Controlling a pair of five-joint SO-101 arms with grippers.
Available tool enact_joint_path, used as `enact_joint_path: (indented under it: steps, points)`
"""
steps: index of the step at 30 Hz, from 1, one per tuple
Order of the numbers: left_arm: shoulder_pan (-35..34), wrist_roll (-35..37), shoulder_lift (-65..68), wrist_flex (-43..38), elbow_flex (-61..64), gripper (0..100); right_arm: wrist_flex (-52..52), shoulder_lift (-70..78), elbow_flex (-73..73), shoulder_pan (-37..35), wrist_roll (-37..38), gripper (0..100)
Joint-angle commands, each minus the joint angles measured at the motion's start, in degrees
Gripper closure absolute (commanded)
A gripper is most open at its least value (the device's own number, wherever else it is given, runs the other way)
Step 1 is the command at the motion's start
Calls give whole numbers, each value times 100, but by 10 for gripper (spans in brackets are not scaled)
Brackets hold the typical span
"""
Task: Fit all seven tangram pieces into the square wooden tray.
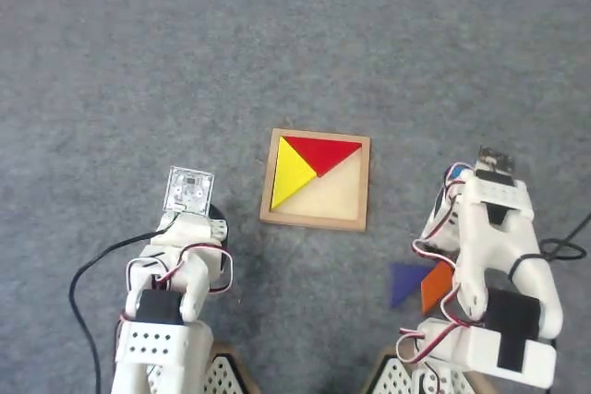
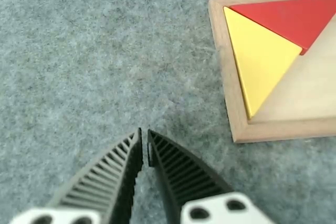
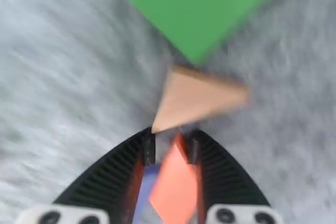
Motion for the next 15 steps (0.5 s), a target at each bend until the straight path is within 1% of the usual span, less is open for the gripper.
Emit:
enact_joint_path:
  steps: [1, 5, 6, 8, 10, 12, 13, 15]
  points:
    - [-26, 44, -79, 44, -48, 985, -163, -84, -747, -101, -202, 931]
    - [-26, 44, -79, 44, -48, 985, -154, -84, -1284, -215, -211, 943]
    - [-26, 44, -79, 44, -48, 985, -4, -110, -1345, -215, -290, 941]
    - [-26, 44, -79, 44, -48, 985, 743, -171, -1398, -268, -510, 928]
    - [-26, 44, -79, 44, -48, 985, 1411, -268, -1424, -356, -501, 853]
    - [-9, 44, -79, 44, -48, 985, 1736, -303, -1389, -171, -484, 751]
    - [-18, 44, -79, 44, -48, 985, 2053, -295, -1354, -207, -404, 707]
    - [-26, 44, -79, 44, -48, 985, 2598, -215, -1178, -453, 35, 660]
